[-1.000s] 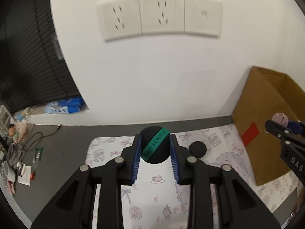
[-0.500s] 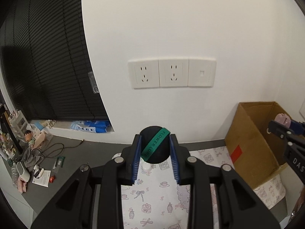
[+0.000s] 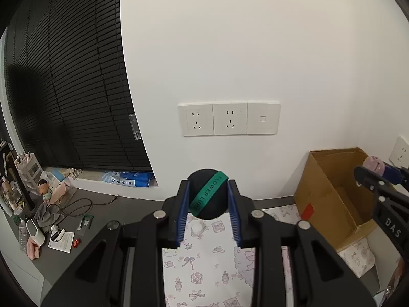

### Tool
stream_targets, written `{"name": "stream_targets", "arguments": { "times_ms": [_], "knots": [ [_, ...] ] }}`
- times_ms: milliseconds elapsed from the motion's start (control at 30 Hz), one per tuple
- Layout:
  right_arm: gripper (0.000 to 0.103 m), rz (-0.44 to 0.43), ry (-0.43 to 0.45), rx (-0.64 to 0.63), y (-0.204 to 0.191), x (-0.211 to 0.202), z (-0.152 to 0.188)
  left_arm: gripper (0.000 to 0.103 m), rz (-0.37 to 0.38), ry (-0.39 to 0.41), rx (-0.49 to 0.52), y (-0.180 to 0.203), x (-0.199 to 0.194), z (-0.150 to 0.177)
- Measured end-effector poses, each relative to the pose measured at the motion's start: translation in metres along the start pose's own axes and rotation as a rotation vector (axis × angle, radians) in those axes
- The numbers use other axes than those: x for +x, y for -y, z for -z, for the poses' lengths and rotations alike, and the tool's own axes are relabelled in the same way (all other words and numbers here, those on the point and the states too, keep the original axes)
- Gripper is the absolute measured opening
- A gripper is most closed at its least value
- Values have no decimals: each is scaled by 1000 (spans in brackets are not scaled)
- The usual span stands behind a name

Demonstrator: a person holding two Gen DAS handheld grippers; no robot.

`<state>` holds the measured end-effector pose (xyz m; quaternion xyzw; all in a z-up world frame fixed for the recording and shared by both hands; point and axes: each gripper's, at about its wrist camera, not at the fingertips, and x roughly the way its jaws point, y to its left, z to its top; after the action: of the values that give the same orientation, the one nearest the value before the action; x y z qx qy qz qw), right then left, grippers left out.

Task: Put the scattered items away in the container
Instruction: 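Lift the black pad and pig keychain and carry them over the box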

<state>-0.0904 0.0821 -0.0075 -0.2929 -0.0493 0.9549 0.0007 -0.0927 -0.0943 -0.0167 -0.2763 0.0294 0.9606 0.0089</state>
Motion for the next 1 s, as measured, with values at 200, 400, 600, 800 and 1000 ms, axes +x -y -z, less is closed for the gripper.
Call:
{"name": "stream_targets", "arguments": {
  "times_ms": [200,400,600,800,1000],
  "knots": [
    [34,-14,-6,-14,13,-7,6,29,-7,-5,8,23,-7,-1],
    [34,-4,-8,-24,37,-12,14,29,-18,-11,-10,48,-11,1],
    [34,5,-21,-17,73,-10,13,29,-7,-15,5,83,-9,-1],
    [34,39,-42,3,115,-6,10,29,27,-13,22,125,-1,-6],
    [34,73,-81,36,157,-1,10,29,54,-21,37,164,9,-8]
  ]
}}
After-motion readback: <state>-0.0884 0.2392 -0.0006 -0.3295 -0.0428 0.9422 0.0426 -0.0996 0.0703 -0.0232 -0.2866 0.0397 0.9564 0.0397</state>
